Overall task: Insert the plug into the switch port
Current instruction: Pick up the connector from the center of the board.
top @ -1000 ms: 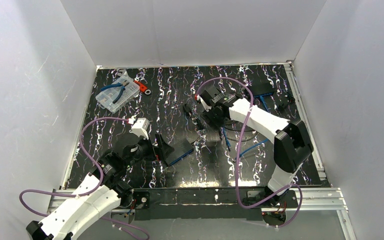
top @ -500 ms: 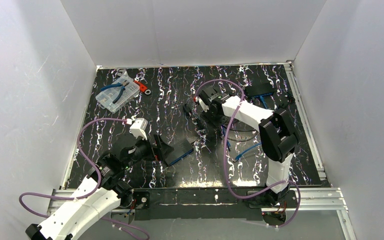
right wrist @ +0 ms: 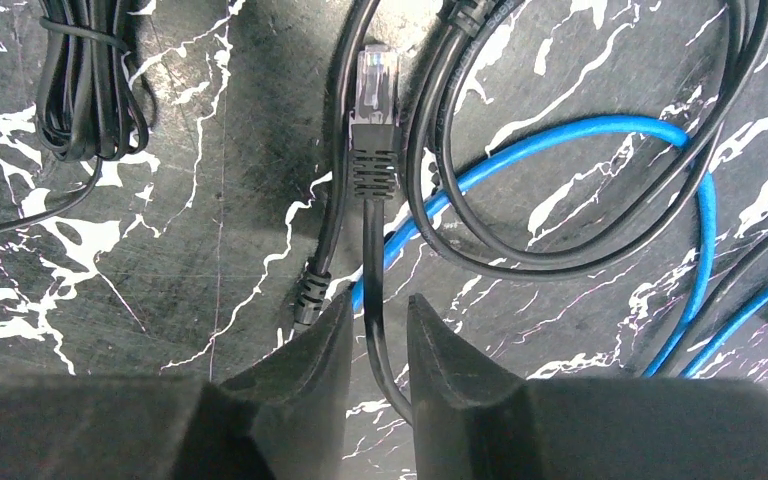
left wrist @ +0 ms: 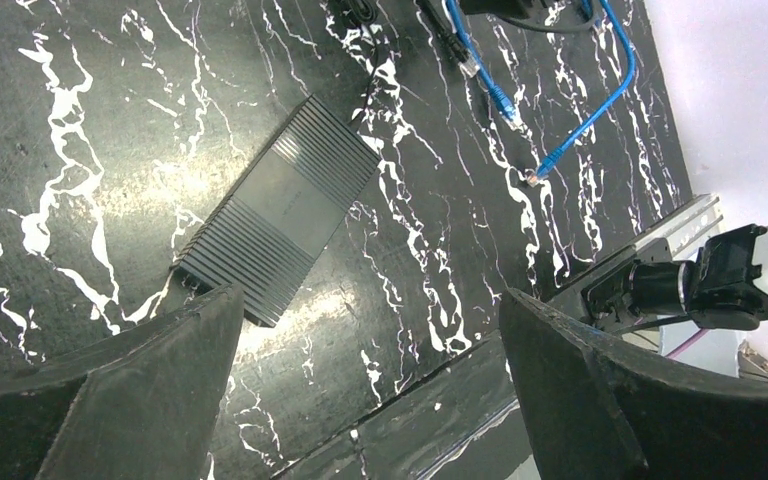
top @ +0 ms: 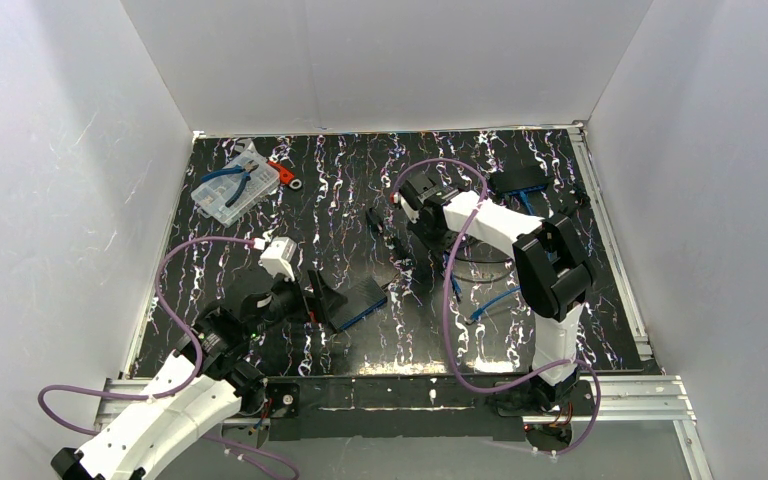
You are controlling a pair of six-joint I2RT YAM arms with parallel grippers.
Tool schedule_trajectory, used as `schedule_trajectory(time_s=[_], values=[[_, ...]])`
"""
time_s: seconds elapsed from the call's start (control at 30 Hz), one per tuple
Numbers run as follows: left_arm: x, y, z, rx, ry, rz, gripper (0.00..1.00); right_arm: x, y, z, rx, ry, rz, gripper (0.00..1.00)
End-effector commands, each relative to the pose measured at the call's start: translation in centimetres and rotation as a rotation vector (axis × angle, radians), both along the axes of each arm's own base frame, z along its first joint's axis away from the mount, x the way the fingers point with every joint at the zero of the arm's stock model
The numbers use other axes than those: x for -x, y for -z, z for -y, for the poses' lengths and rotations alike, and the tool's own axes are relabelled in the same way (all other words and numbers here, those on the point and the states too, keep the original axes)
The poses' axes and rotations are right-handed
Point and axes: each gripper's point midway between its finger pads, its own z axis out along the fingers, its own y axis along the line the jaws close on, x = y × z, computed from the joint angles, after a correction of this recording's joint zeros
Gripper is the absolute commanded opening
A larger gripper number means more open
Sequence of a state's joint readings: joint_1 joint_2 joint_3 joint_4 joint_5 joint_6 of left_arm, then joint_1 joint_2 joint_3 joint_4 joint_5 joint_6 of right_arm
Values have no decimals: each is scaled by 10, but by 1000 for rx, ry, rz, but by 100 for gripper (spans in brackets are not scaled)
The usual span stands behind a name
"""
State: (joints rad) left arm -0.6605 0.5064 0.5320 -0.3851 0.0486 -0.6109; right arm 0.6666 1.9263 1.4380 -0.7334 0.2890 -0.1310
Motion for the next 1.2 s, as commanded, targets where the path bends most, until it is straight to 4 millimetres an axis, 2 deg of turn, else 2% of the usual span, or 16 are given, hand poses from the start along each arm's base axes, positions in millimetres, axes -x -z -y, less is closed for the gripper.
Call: schedule_trajectory(time_s=[0.0,0.1,0.17,0.23,0.27,0.43,0.53,0.7,0.8,0.93,1.17], values=[[7,-2,-3,-13,13,-16,100,-6,0,-2,-12,-2,11,30],[10,-9,-7,-18,11,-8,100,-5,3,-3,-12,-2,4,26],[11,-14,-9,-20,8,-2,100,-8,2,-2,-3,7,15,16],[12,-20,-10,-15,9,6,99,-9,-1,0,7,18,25,1],[13,-22,-10,-12,11,12,99,-10,-4,1,7,28,32,1],[12,-39,-15,-8,1,55,99,-9,-40,1,-61,59,136,1],[15,-51,-15,0,17,85,100,1,-77,1,-113,70,219,1],[17,-76,-8,43,68,144,100,34,-129,-8,-205,-2,340,1],[20,-89,-2,56,113,160,99,59,-152,-15,-305,-65,357,1],[24,-104,5,75,165,182,99,100,-170,-29,-442,-195,329,1],[44,-130,33,174,363,192,100,175,-190,-46,-672,-463,207,1]])
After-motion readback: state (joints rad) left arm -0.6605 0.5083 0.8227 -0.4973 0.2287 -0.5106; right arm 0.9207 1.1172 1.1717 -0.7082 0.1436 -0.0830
